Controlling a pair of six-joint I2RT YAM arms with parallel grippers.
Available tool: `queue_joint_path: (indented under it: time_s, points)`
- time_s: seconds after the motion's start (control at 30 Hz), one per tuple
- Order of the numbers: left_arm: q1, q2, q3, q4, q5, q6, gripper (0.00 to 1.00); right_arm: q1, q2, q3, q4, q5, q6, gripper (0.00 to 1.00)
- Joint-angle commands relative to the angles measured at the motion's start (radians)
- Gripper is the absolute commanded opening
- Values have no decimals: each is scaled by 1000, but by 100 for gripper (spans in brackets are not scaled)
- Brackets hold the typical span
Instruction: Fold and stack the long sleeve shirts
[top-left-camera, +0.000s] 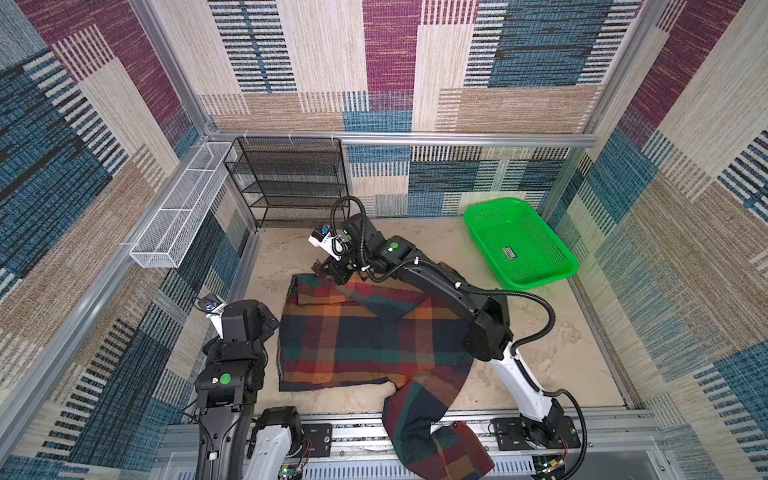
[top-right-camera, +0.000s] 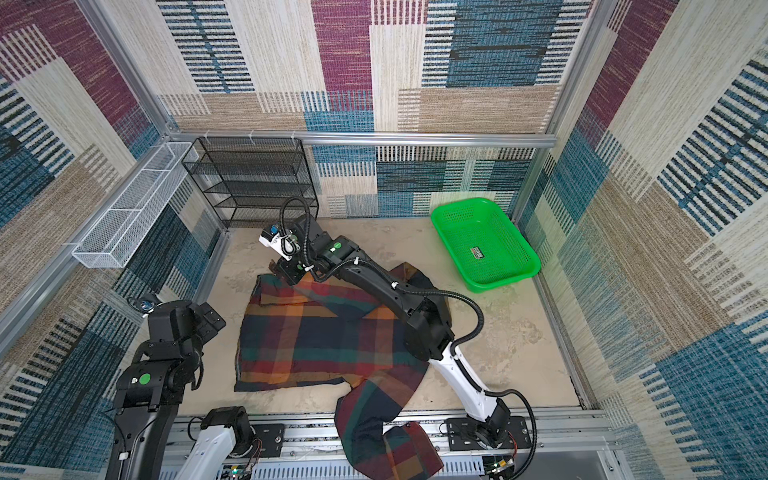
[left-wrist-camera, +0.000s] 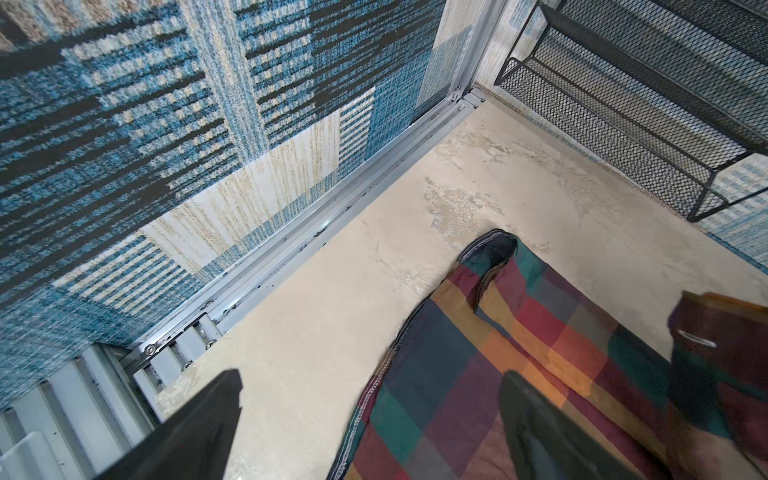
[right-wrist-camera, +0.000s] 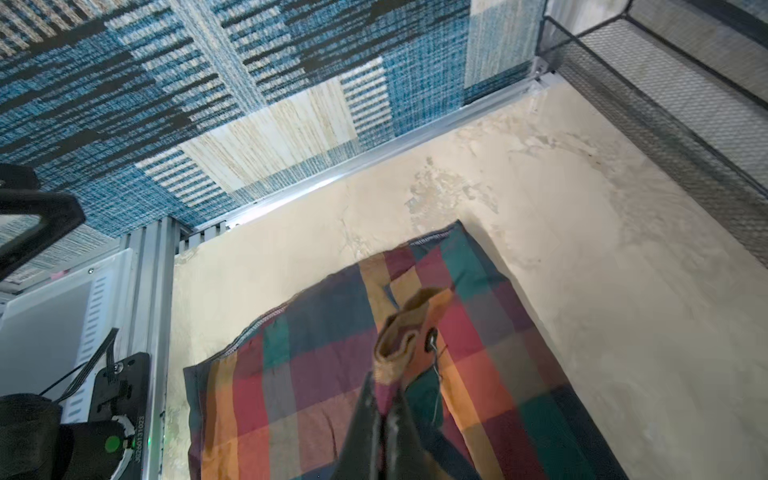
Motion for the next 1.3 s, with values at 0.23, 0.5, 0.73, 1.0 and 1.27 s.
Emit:
queue_joint_path:
  time_s: [0.23, 0.5, 0.73, 1.0, 1.27]
  points:
    - [0, -8, 8, -24, -32, -18, 99, 1, 83, 7, 36, -221, -61, 0]
    - [1, 4, 8, -24, -28, -18, 99, 1, 197, 81, 64, -237, -83, 0]
    - [0, 8, 4, -24, -32, -19, 99, 0, 249, 95, 144, -138, -93, 0]
    - [2, 43, 6, -4, 14, 1, 99, -2, 241, 104, 136, 160, -144, 78]
    - [11, 143, 12, 55, 150, 60, 99, -47, 36, -57, 115, 140, 36, 85]
